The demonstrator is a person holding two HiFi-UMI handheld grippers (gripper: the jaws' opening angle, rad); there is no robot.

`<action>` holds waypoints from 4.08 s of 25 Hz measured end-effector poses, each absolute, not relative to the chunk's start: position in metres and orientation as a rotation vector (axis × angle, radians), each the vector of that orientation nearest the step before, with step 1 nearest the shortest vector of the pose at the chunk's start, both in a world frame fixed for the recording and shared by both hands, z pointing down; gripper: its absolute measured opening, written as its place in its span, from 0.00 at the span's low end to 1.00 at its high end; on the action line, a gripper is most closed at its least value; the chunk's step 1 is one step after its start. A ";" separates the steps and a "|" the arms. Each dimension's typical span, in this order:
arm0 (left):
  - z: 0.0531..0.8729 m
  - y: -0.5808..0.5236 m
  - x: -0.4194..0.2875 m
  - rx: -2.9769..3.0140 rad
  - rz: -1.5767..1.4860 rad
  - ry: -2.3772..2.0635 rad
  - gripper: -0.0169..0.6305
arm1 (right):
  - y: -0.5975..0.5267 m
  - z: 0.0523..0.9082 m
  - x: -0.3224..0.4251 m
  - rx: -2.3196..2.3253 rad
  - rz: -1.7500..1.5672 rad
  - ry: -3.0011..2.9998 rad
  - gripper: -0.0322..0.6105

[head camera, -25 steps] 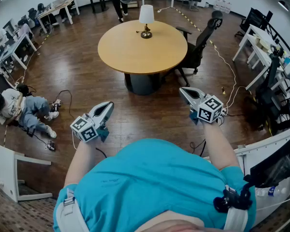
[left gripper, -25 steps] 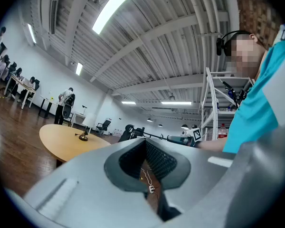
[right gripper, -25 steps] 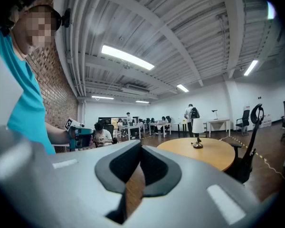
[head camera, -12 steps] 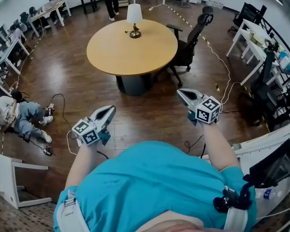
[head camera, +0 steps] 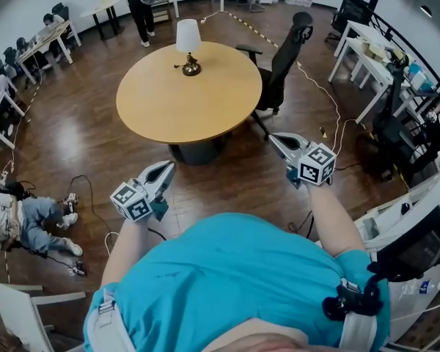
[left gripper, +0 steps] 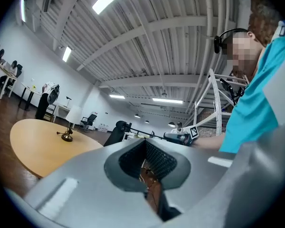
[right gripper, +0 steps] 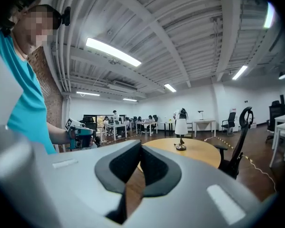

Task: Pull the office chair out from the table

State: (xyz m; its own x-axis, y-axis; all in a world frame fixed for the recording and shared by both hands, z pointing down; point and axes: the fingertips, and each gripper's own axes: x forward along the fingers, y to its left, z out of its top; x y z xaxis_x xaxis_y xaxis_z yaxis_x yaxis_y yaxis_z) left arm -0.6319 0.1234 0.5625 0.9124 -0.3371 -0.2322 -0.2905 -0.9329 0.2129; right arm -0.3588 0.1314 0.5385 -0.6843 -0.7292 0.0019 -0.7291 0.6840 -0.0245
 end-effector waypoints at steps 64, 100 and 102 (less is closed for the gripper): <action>0.500 -0.459 -0.024 3.128 -0.228 -0.230 0.04 | -0.479 0.444 0.180 -1.356 0.084 2.797 0.07; 0.572 -0.579 0.198 3.212 0.273 -0.674 0.31 | -0.582 0.508 0.250 -0.478 0.841 3.414 0.49; 0.573 -0.586 0.198 3.186 0.247 -0.734 0.20 | -0.583 0.509 0.252 -0.426 0.914 3.402 0.47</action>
